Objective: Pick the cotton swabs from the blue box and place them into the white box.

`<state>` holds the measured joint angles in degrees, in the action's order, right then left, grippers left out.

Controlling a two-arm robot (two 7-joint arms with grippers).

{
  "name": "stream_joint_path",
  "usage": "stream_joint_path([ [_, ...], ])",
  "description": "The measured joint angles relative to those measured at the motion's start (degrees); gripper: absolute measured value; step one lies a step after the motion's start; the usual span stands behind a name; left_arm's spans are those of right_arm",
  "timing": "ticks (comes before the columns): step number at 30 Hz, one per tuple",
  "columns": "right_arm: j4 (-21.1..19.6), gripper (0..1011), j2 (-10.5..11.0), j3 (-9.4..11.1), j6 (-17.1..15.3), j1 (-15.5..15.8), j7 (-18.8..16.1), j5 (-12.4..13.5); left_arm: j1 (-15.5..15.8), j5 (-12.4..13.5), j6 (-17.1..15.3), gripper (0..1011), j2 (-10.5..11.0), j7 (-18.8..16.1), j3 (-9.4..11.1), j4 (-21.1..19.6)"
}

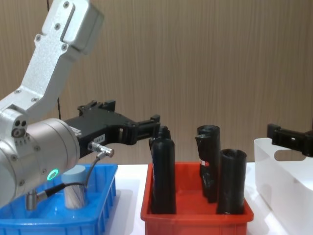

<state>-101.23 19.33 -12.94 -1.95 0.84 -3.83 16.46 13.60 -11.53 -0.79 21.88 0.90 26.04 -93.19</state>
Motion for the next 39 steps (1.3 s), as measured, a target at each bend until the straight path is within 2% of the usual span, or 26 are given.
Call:
stream_joint_path([
  [22,0.54,1002,0.04,0.11,-1.09,-0.31,-1.49,0.00,-0.01,0.05,0.05,1004,0.01,-0.28,0.00,-0.04],
  [29,1.52,1002,0.14,0.16,-2.51,-1.03,-3.64,-0.35,-0.01,0.05,0.04,1004,0.01,-0.28,-0.02,-0.03],
  [39,5.00,1001,-0.35,-0.20,-4.74,-3.53,-8.76,-1.77,-0.01,0.05,-0.01,1004,0.01,-0.28,-0.02,0.01],
])
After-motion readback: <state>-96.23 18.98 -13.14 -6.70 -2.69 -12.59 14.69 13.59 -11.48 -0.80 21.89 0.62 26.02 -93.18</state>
